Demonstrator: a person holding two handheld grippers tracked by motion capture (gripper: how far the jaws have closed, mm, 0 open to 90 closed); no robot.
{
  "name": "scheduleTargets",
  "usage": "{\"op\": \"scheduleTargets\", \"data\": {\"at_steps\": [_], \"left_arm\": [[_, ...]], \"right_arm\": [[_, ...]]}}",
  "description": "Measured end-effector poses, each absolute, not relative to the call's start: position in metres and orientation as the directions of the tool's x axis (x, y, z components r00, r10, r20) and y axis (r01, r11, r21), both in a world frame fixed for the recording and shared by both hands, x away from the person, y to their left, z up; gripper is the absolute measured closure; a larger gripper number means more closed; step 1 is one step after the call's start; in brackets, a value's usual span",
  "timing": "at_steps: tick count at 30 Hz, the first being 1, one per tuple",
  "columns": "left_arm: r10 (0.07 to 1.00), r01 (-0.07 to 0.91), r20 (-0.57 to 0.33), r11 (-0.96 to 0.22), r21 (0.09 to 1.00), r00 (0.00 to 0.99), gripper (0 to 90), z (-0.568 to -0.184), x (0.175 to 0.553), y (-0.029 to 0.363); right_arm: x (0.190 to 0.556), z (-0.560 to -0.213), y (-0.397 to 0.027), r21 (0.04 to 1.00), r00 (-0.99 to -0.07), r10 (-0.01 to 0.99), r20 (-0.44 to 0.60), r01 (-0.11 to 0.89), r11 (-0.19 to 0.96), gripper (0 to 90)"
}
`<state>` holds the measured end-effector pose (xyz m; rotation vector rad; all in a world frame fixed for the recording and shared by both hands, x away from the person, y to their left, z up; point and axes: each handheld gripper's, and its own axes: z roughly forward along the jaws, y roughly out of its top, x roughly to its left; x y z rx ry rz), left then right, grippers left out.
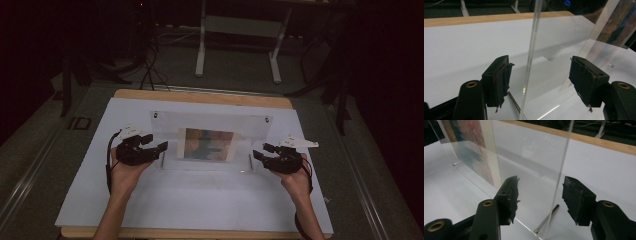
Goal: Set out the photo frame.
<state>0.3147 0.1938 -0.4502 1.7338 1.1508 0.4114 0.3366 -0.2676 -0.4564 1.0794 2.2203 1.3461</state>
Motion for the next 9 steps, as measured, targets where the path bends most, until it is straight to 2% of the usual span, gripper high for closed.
{"op": "scheduleTargets", "data": {"at_steps": [5,9], "left_arm": [[0.829,0.507,-0.228,-0.076,0.858,0.51,33.5,-0.447,0.313,0.202],[0.792,0.525,-0.265,-0.081,0.848,0.551,35.3,-0.444,0.312,0.224]], "right_arm": [[0.336,-0.455,-0.272,0.851,-0.662,0.744,0.091,0.44,0.287,45.8],[0.336,-0.452,-0.279,0.847,-0.662,0.746,0.079,0.439,0.3,45.8]]}}
